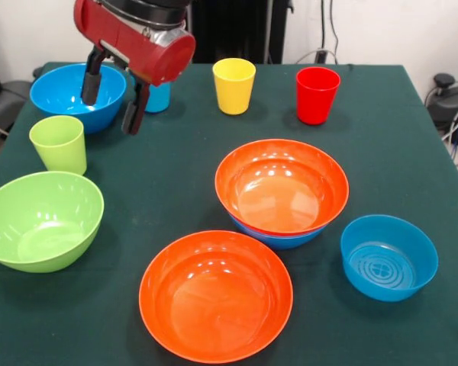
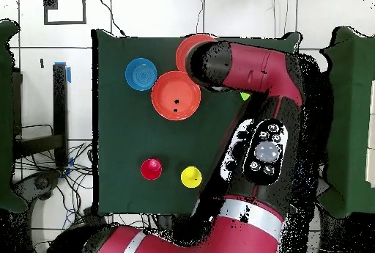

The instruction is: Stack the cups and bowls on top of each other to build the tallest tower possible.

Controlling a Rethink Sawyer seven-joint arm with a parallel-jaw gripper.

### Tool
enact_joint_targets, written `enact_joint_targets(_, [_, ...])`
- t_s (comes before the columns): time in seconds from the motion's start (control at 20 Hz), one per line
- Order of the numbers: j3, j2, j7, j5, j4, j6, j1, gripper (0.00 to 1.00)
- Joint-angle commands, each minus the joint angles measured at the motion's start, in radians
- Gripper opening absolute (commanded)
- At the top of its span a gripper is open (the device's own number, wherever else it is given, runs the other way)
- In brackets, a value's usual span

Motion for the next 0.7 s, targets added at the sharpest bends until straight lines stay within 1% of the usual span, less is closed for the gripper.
enact_joint_targets(0.05, [0.170, -0.026, -0.250, -0.079, 0.154, 0.002, -0.024, 1.00])
enact_joint_targets(0.4, [0.200, -0.049, -0.254, -0.098, 0.192, -0.009, -0.046, 1.00])
enact_joint_targets(0.6, [0.213, -0.043, -0.255, -0.107, 0.176, -0.002, -0.056, 1.00])
enact_joint_targets(0.7, [0.224, -0.033, -0.255, -0.110, 0.152, 0.016, -0.060, 1.00])
